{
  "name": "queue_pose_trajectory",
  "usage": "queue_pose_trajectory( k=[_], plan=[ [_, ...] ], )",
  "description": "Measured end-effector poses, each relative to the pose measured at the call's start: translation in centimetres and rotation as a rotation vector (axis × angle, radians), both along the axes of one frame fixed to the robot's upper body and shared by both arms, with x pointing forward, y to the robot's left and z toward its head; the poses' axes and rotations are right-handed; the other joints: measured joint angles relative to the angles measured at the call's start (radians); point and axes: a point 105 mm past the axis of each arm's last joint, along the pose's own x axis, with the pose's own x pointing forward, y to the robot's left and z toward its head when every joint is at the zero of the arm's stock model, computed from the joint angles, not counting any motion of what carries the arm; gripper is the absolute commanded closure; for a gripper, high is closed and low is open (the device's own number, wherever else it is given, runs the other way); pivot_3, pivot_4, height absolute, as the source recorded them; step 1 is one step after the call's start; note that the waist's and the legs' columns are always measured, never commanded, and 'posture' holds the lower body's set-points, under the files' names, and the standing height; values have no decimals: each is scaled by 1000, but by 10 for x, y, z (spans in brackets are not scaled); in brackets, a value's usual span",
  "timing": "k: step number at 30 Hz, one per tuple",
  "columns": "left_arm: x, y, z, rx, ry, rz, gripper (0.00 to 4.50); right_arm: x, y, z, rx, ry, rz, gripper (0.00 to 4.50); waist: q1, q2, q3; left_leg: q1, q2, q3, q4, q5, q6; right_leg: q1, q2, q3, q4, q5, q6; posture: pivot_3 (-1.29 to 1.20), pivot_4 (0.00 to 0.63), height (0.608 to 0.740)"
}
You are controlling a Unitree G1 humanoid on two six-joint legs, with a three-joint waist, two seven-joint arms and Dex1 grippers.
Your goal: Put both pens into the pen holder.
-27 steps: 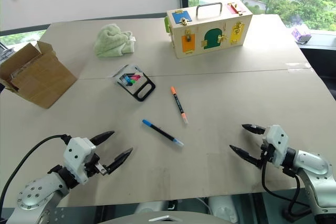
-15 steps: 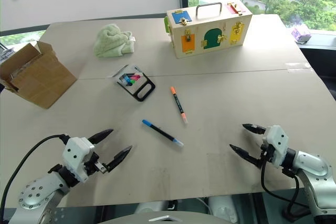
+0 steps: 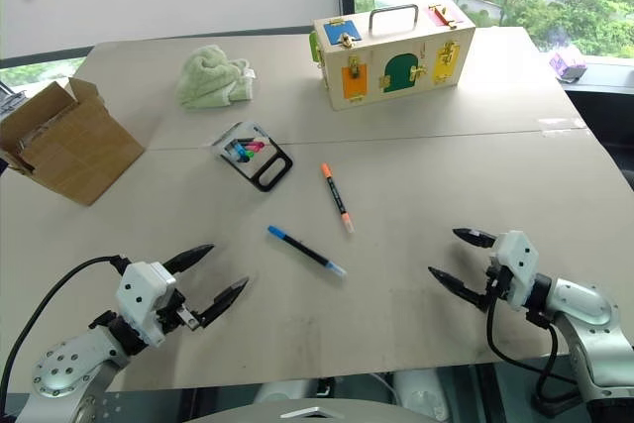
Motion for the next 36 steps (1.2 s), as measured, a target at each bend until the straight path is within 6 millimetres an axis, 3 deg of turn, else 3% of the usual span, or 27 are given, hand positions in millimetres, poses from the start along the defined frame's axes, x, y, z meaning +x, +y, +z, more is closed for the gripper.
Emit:
queue_pose_trajectory(
  k=[5, 8, 9, 14, 20, 22, 25, 27, 30, 32, 36],
  plan=[
    [-1, 6, 31, -22, -25, -80, 52, 19, 36, 17, 30, -87, 53, 0, -1, -1, 0, 0, 0, 0, 0, 0, 0, 0, 0, 0, 1, 0, 0, 0, 150, 740],
    [-4, 10, 61, -12, -65, -142, 52, 39, 68, 30, 67, -151, 56, 0, -4, 0, 0, 0, 0, 0, 0, 2, -4, -1, 0, 0, 1, 0, 0, 0, 150, 740],
    [-6, 11, 74, 4, -78, -172, 52, 46, 90, 36, 83, -174, 70, 0, -4, 0, 0, 0, 0, 0, 0, 3, -5, -1, 0, 0, 1, 0, 0, 0, 150, 740],
    [-17, 11, 82, 35, -23, -223, 52, 54, 133, 40, 85, -180, 99, 0, -1, 0, 0, 0, -1, 0, 0, 3, -5, -2, 0, 0, -1, 0, 0, 0, 150, 740],
    [-20, 10, 82, 46, 12, -234, 52, 56, 152, 16, 3, -73, 91, 0, -3, -1, 0, 0, -1, -1, 0, 3, -5, -2, 0, 0, 0, 0, 0, 0, 150, 740],
    [-21, 9, 80, 46, 27, -238, 0, 59, 158, 3, -70, -13, 72, 546, -8, 0, 0, 0, -1, -1, -1, 3, -5, -3, 1, 0, 1, 0, 0, 0, 150, 740],
    [-22, 7, 80, 54, 36, -247, 0, 63, 166, 2, -133, 4, 56, 1564, -13, -1, -1, 2, -1, -1, -1, 4, -6, -3, 1, 1, 3, 0, 0, 0, 150, 740],
    [-22, 6, 79, 55, 42, -253, 0, 64, 166, 3, -150, 12, 38, 2750, -12, -1, -1, 3, -1, -1, -1, 4, -6, -2, 0, 0, 4, 0, 0, 0, 150, 740],
    [-22, 6, 80, 57, 42, -254, 0, 64, 164, 2, -170, 8, 20, 4052, -4, -1, -1, 4, -2, -1, 0, 3, -5, -2, 0, 1, 7, 0, 0, 0, 150, 740],
    [-22, 6, 80, 56, 43, -254, 0, 66, 162, 3, -177, -2, 3, 4427, -3, -2, -2, 5, -2, -1, 0, 2, -4, -2, 0, 1, 8, 0, 0, 0, 150, 740],
    [-14, 4, 86, 38, -1, -239, 0, 77, 153, 5, -165, -19, -88, 4428, -2, -2, -2, 6, -2, -1, 0, 3, -5, -2, 0, 1, 9, 0, -1, 0, 150, 740]
  ],
)
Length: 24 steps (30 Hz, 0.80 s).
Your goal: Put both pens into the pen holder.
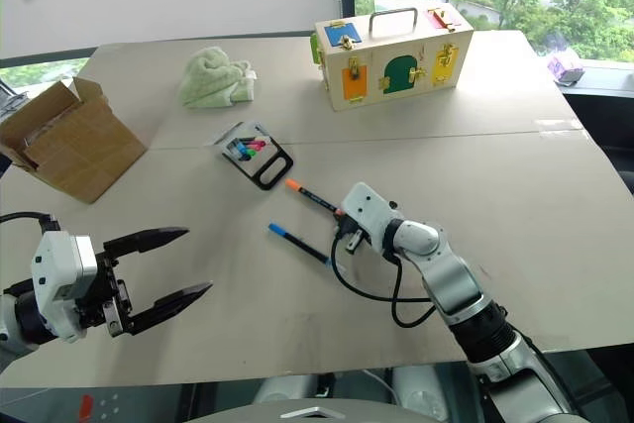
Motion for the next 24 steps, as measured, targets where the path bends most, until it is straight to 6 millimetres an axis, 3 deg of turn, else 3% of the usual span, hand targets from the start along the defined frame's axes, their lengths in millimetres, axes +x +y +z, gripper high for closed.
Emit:
queue_pose_trajectory(
  k=[2, 4, 8, 10, 12, 16, 24],
  plan=[
    [7, -3, 3, -54, -29, 28, 0, 7, -9, 2, 24, -2, -55, 4428, 1, 1, 0, 0, 0, 0, 0, 0, 0, 0, 0, 0, 0, 0, 0, 0, 150, 740],
    [27, -8, 5, -198, -53, 127, 0, 14, -22, 9, 99, 1, -110, 4428, 2, 0, 1, 0, 0, 0, 0, 0, 0, 0, 0, 0, 2, 0, 0, 0, 150, 740],
    [56, -11, -11, -318, 25, 298, 0, 10, -28, 31, 261, -40, -62, 4428, -6, -1, 1, 0, 0, 1, 0, 0, 0, -1, 1, 2, 4, 0, 0, 0, 150, 740],
    [69, -16, -7, -481, 41, 334, 0, 4, -29, 41, 330, -63, -11, 4428, -8, -1, 2, 0, 0, 1, 0, 0, 0, -1, 1, 1, 4, 0, 0, 0, 150, 740],
    [83, -32, 6, -733, 70, 293, 0, -8, -24, 56, 418, -100, 83, 4428, -5, -2, 2, 0, 0, 1, 1, 0, 0, -1, 1, 1, 4, 0, 0, 0, 150, 740],
    [89, -55, 19, -877, 130, 177, 0, -17, -22, 62, 385, -144, 162, 4428, -10, -3, 2, 0, 0, 1, 2, 1, -2, -1, 1, 2, 5, 0, 0, 0, 150, 740],
    [107, -85, 23, -931, 246, 17, 0, -28, -15, 71, 425, -207, 279, 4428, -15, -3, 2, 0, 0, 1, 1, 3, -5, -1, 2, 2, 4, 0, 0, 0, 150, 740]
  ],
)
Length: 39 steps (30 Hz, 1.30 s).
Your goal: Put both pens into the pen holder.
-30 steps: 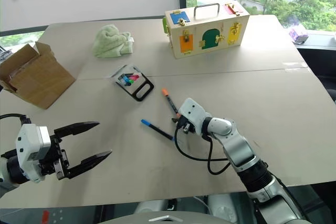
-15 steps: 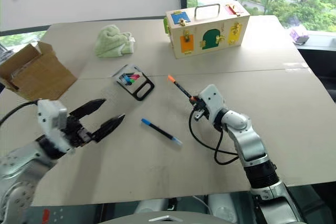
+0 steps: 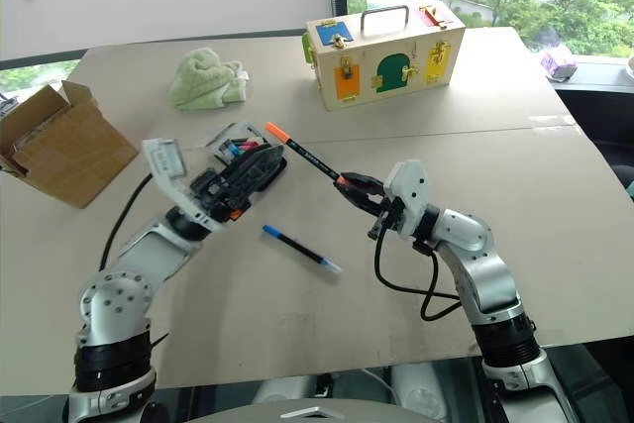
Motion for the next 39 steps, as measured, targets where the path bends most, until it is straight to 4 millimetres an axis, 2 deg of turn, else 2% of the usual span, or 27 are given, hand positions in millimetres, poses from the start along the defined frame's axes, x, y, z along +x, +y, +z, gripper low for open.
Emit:
queue_pose_trajectory(
  k=[2, 3, 4, 9, 10, 11, 12, 14, 15, 16, 17, 18, 20, 21, 22, 25, 29, 32, 34, 35, 37, 39],
  plan=[
    [1, -4, -2, 0, 6, -23, 0, -1, 1, 0, 3, -2, 13, 4428, -1, 0, 0, 0, 0, 0, 0, 0, 0, 0, 0, 0, 0, 0, 0, 0, 150, 740],
    [1, -6, -3, 2, 11, -30, 539, -2, 2, 1, 8, -1, 19, 4428, -1, 0, 0, 0, 0, 0, 0, 0, 0, 0, 0, 0, 0, 0, 0, 0, 150, 740],
    [1, -7, -4, 5, 12, -34, 680, -3, 2, 1, 13, 0, 25, 4428, -1, 0, 0, 0, 0, 0, 0, 0, 0, 0, 0, 0, 0, 0, 0, 0, 150, 740],
    [4, -11, 0, -2, -11, -59, 3220, -7, 5, -3, 15, 20, 49, 4428, 0, 0, 0, 0, 0, 0, 0, 0, 0, 0, 0, 0, 0, 0, 0, 0, 150, 740],
    [4, -12, 0, 0, -10, -60, 3592, -7, 5, -4, 13, 24, 49, 4428, 0, 0, 0, 0, 0, 0, 0, 0, 0, 0, 0, 0, -1, 0, 0, 0, 150, 740],
    [5, -11, -2, 3, -6, -55, 4156, -7, 4, -5, 10, 27, 49, 4428, 0, 0, 0, 0, 0, 0, 0, 0, 0, 0, 0, 0, -1, 0, 0, 0, 150, 740],
    [2, -15, 0, -12, -14, -82, 4440, -7, 3, -7, -2, 39, 43, 4428, 0, 0, 0, -1, 0, 0, 0, 0, 0, 0, 0, 0, -1, 0, 0, 0, 150, 740],
    [2, -17, -2, -11, -11, -87, 4440, -7, 2, -10, -15, 58, 43, 4428, 1, 0, 0, -1, 0, -1, 0, 0, 0, 0, 0, -1, -1, 0, 0, 0, 150, 740],
    [2, -17, -4, -1, -6, -81, 4500, -6, 3, -12, -21, 77, 43, 3423, 1, 0, 0, -1, 0, -1, 0, 0, 0, 0, 0, -1, -1, 0, 0, 0, 150, 740],
    [2, -18, -7, 18, -2, -77, 4500, -6, 2, -16, -32, 104, 38, 3364, 1, 0, 0, -1, 0, -1, 0, 0, 0, 0, 0, 0, -1, 0, 0, 0, 150, 740],
    [4, -16, -12, 44, 5, -50, 4500, -5, 1, -19, -36, 148, 32, 2707, 0, 0, 0, -1, 0, -1, 0, 0, 0, 0, 0, 0, -1, 0, 0, 0, 150, 740],
    [6, -14, -16, 71, 4, -26, 4500, -6, 0, -23, -40, 194, 33, 2368, 0, 0, 0, -1, 0, -1, 0, 0, 0, 0, 0, 0, -1, 0, 0, 0, 150, 740],
    [15, -12, -20, 203, -51, 61, 4500, -10, -7, -35, -70, 280, 28, 1301, 8, 0, 0, -1, 0, -1, 0, 0, 0, 0, 0, -1, -1, 0, 0, 0, 150, 740],
    [20, -12, -16, 274, -111, 110, 4500, -11, -13, -40, -86, 296, 18, 772, 16, 0, 1, -2, 0, -1, 0, 0, 0, -1, 0, -1, -2, 0, 0, 0, 150, 740],
    [22, -11, -12, 297, -142, 134, 4500, -11, -15, -41, -94, 300, 14, 440, 19, -1, 2, -2, 0, -1, 0, 0, 0, -1, -1, -1, -2, 0, 0, 0, 150, 740],
    [26, -14, 13, 429, -347, 245, 4500, -10, -35, -40, -86, 328, -13, 440, 21, -1, 2, -4, -1, -1, 0, 0, 0, -1, -1, -1, -3, 0, 0, 0, 150, 740],
    [17, -28, 35, 627, -574, 318, 4500, -3, -74, -22, -69, 307, -67, 440, 20, -1, 2, -5, 0, -1, -1, 0, 0, -1, -1, -2, -7, 0, 0, 0, 150, 740],
    [14, -33, 47, 907, -799, 393, 4500, -5, -95, -7, -41, 287, -43, 440, 15, -1, 3, -6, 0, -1, -3, -1, 1, -2, 0, -1, -7, 0, 0, 0, 150, 740],
    [12, -35, 51, 1037, -906, 437, 4500, -4, -102, 1, -26, 255, -35, 440, 14, -1, 3, -6, 1, -1, -3, -2, 3, -2, 0, -1, -8, 0, 0, 0, 150, 740],
    [12, -35, 51, 1052, -916, 448, 4500, -4, -102, 3, -22, 246, -31, 440, 14, -1, 3, -6, 1, 0, -3, -2, 3, -2, 0, -1, -8, 0, 0, 0, 150, 740],
    [18, -27, 52, 1205, -958, 574, 4500, 0, -102, 22, 11, 155, -3, 440, 15, 0, 4, -6, 0, -1, -2, -2, 4, -2, 0, -1, -8, 0, 0, 0, 150, 740],
    [20, -23, 51, 1270, -973, 624, 4500, -1, -102, 28, 9, 114, 13, 440, 19, -1, 4, -6, 1, -1, -2, -2, 4, -2, 0, -2, -8, 0, 0, 0, 150, 740]
  ],
)
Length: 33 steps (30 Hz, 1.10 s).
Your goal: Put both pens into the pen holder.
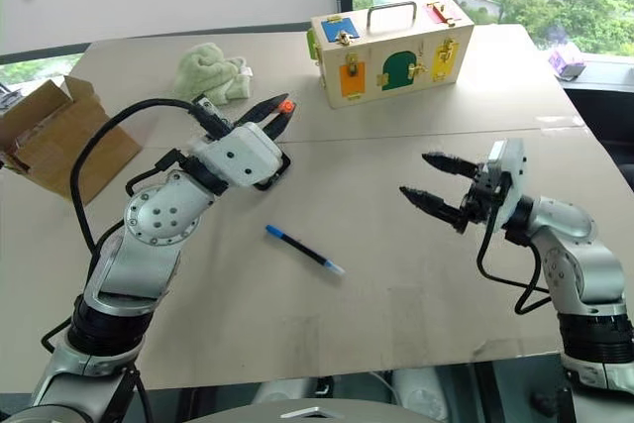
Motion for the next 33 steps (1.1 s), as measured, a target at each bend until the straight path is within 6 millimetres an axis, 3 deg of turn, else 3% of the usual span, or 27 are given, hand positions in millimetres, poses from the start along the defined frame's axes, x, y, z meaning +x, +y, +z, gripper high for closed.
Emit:
queue_pose_trajectory(
  k=[28, 29, 31, 33],
  plan=[
    [10, 14, -38, -37, 89, 159, 4500, -4, 2, -1, 34, 13, 43, 440, 6, 0, 0, -2, 0, 0, 1, 1, -1, 0, -1, -1, -2, 0, 0, 0, 150, 740],
    [11, 18, -38, -29, 87, 176, 3445, -4, 2, -1, 35, 5, 40, 383, 5, 0, 0, -2, 0, 0, 1, 1, -2, 0, -1, -1, -2, 0, 0, 0, 150, 740],
    [12, 23, -38, -17, 79, 200, 2684, -3, 3, -1, 34, 3, 37, 383, 5, 0, 0, -2, 0, 0, 1, 1, -2, 0, -1, -1, -2, 0, 0, 0, 150, 740],
    [14, 31, -36, -5, 67, 235, 2221, -3, 5, -3, 27, 6, 41, 383, 4, 0, 0, -2, 0, 0, 1, 1, -2, 0, -1, -1, -2, 0, 0, 0, 150, 740]
  ],
)
